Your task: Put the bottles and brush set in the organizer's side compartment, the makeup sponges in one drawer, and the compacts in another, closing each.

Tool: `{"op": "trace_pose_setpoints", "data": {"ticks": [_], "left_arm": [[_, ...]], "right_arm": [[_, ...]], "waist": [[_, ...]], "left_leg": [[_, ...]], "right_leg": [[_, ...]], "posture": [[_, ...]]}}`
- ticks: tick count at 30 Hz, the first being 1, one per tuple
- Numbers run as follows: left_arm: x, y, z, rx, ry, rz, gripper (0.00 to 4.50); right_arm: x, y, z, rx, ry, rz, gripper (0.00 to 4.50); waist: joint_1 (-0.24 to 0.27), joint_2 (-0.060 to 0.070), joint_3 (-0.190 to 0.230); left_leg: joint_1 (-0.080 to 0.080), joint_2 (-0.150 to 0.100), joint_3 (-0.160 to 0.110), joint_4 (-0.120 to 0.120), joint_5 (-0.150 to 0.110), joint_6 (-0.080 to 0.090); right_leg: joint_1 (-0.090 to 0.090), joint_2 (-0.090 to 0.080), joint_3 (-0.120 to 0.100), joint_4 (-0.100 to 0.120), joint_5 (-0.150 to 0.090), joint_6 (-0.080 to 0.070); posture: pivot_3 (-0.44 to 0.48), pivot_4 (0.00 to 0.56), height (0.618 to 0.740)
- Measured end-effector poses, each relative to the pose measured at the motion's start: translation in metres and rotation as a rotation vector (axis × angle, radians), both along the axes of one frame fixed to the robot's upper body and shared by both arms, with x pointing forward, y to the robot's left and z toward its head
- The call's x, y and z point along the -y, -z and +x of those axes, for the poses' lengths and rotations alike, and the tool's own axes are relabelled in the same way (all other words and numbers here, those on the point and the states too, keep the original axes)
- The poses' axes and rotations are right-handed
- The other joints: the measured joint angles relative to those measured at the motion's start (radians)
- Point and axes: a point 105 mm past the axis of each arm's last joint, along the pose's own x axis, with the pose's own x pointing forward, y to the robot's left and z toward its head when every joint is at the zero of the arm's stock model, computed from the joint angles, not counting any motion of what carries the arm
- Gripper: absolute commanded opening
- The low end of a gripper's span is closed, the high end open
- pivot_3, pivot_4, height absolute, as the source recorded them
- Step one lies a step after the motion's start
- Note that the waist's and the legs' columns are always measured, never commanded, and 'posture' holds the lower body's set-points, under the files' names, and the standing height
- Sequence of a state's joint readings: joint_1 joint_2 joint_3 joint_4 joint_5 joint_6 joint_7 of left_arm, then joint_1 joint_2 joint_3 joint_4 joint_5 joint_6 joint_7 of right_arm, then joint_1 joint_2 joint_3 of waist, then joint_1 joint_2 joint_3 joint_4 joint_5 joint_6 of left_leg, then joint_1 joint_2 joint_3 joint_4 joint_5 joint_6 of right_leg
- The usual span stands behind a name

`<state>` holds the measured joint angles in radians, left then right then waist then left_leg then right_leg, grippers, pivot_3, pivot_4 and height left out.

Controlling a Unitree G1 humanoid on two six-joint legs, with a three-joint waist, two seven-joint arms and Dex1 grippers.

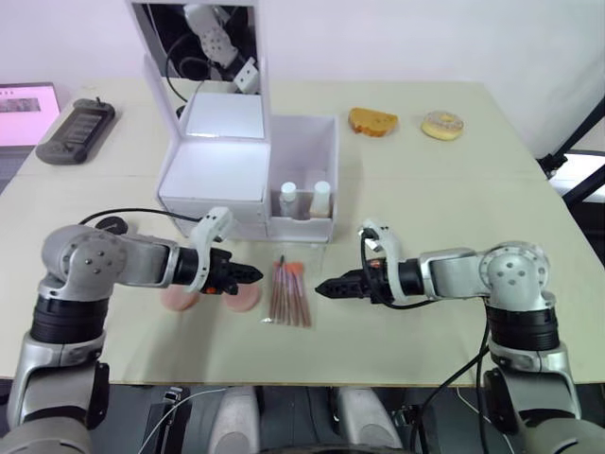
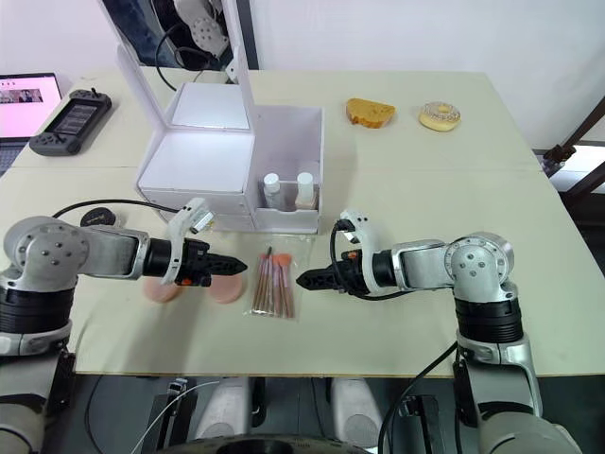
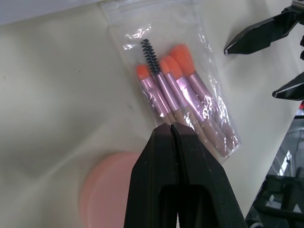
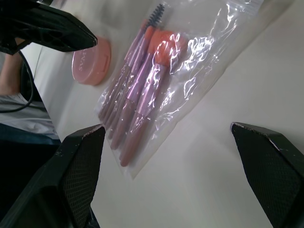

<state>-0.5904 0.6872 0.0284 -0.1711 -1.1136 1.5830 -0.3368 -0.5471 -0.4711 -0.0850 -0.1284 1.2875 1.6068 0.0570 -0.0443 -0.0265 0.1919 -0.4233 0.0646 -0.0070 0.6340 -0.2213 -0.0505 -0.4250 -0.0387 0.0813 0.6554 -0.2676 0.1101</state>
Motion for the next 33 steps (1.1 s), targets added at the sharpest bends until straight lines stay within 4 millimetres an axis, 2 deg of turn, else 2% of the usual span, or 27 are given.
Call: {"op": "trace_pose_setpoints", "data": {"ticks": [7, 16, 22, 25, 29, 31, 33], "left_arm": [[0.006, 0.004, 0.003, 0.004, 0.005, 0.013, 0.04], [0.013, 0.012, -0.005, 0.011, 0.023, 0.025, 0.04], [0.012, 0.009, -0.005, 0.023, 0.015, 0.018, 0.04], [0.004, 0.003, -0.002, 0.042, -0.010, 0.016, 0.04], [-0.012, -0.020, 0.003, 0.106, -0.055, -0.001, 0.04], [-0.020, -0.030, 0.001, 0.125, -0.061, -0.010, 0.04], [-0.023, -0.029, -0.008, 0.114, -0.045, -0.016, 0.04]], "right_arm": [[-0.006, 0.004, 0.004, -0.057, 0.044, 0.023, 4.50], [-0.013, 0.006, 0.003, -0.083, 0.058, 0.035, 4.50], [-0.017, 0.007, 0.002, -0.094, 0.060, 0.039, 4.50], [-0.020, 0.007, 0.000, -0.103, 0.058, 0.048, 4.50], [-0.023, 0.008, -0.004, -0.121, 0.043, 0.055, 4.50], [-0.023, 0.008, -0.006, -0.127, 0.037, 0.052, 4.50], [-0.023, 0.008, -0.007, -0.131, 0.032, 0.048, 4.50]], "waist": [[0.002, -0.002, -0.004], [0.002, -0.004, -0.011], [0.002, -0.004, -0.013], [0.000, -0.004, -0.013], [-0.003, -0.004, -0.013], [-0.002, -0.004, -0.013], [-0.002, -0.004, -0.013]], "left_leg": [[0.002, 0.000, -0.001, 0.000, 0.000, 0.000], [0.002, 0.000, -0.001, -0.001, 0.000, 0.000], [0.002, 0.000, -0.001, -0.001, 0.000, 0.000], [0.002, 0.000, -0.001, -0.002, 0.000, 0.000], [0.002, 0.001, -0.002, -0.002, 0.000, 0.000], [0.002, 0.002, -0.002, -0.002, 0.000, 0.000], [0.002, 0.002, -0.002, -0.003, 0.000, 0.000]], "right_leg": [[0.003, 0.000, 0.000, 0.000, 0.000, 0.000], [0.004, 0.000, 0.000, -0.002, 0.000, 0.000], [0.004, 0.000, -0.001, -0.003, 0.000, 0.000], [0.004, 0.001, -0.001, -0.003, 0.000, 0.000], [0.003, 0.002, 0.000, -0.003, 0.000, 0.000], [0.002, 0.003, 0.000, -0.003, 0.000, 0.000], [0.002, 0.003, 0.000, -0.004, 0.000, 0.000]], "posture": [[0.000, 0.150, 0.740], [0.000, 0.150, 0.740], [0.000, 0.150, 0.740], [0.000, 0.150, 0.740], [0.000, 0.150, 0.740], [0.000, 0.150, 0.740], [0.000, 0.150, 0.740]]}}
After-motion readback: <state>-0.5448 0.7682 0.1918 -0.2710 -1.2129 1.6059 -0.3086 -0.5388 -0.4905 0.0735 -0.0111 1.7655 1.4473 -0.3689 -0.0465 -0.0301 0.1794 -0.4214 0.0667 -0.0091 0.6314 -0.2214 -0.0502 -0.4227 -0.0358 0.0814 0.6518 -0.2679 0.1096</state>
